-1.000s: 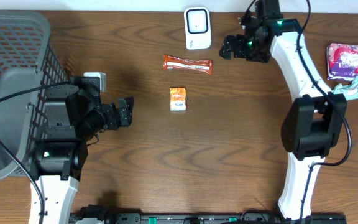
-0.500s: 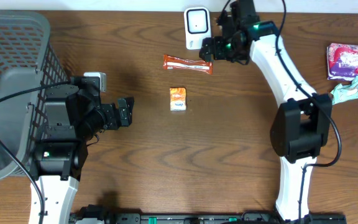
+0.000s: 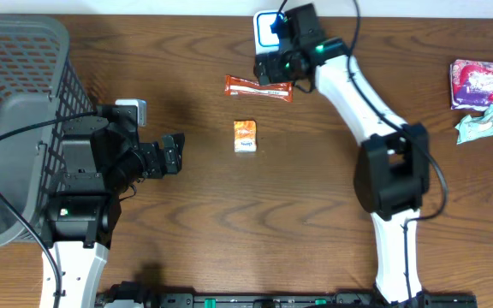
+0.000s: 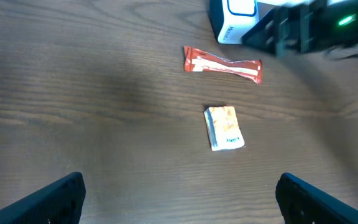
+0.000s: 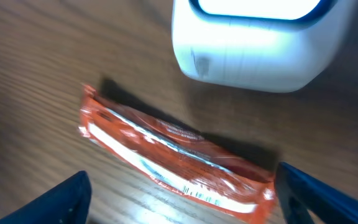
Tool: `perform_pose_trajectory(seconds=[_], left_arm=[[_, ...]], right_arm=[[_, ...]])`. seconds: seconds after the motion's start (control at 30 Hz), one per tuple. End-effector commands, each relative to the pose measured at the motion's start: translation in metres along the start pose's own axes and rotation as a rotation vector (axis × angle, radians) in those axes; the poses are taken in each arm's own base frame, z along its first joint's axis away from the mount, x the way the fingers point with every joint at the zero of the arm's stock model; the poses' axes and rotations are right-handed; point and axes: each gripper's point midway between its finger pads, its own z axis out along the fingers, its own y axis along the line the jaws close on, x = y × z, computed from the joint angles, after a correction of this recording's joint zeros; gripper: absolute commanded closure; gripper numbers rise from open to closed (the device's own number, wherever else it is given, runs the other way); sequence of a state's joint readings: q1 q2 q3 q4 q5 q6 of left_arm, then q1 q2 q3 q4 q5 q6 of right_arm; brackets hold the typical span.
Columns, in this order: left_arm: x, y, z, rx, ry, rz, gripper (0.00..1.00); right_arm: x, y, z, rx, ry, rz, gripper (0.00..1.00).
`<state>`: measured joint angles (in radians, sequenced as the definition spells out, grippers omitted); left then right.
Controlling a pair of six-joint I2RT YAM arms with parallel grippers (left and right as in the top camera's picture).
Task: Scan the item barcode
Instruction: 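Move the right gripper back over the orange-red snack bar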
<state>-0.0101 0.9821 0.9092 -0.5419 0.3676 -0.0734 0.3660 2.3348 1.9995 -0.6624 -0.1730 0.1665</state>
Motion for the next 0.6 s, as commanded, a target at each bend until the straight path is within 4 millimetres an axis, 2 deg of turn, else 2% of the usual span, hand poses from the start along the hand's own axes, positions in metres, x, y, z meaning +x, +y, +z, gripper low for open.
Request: perform_pose_trajectory(seconds=[0.0,0.1,0.2,0.37,0.47,0.57], left_arm=[[0.002,0.001,0.002,0.001,0.006,0.009,0.03],[0.002,0.001,0.002,0.001,0.006,0.009,0.03],[0.002,0.001,0.002,0.001,0.006,0.009,0.03],[0.002,0.001,0.002,0.001,0.006,0.009,0.03],[0.002,0.001,0.002,0.001,0.006,0.009,0.03],[0.002,0.001,0.002,0.001,0.006,0.009,0.03]], right_arm=[[0.028,-0.002,0.036,0.016,0.073,-0.012,0.15],[0.04,-0.002,0.051,0.017,0.102,-0.014,0.16],[0.047,-0.004,0.057,0.02,0.123,-0.012,0.2],[0.059,-0.005,0.054,0.028,0.173,-0.004,0.36],[0.073,-0.006,0.047,0.036,0.237,0.007,0.51],[0.087,-0.007,0.036,0.048,0.303,0.018,0.55]])
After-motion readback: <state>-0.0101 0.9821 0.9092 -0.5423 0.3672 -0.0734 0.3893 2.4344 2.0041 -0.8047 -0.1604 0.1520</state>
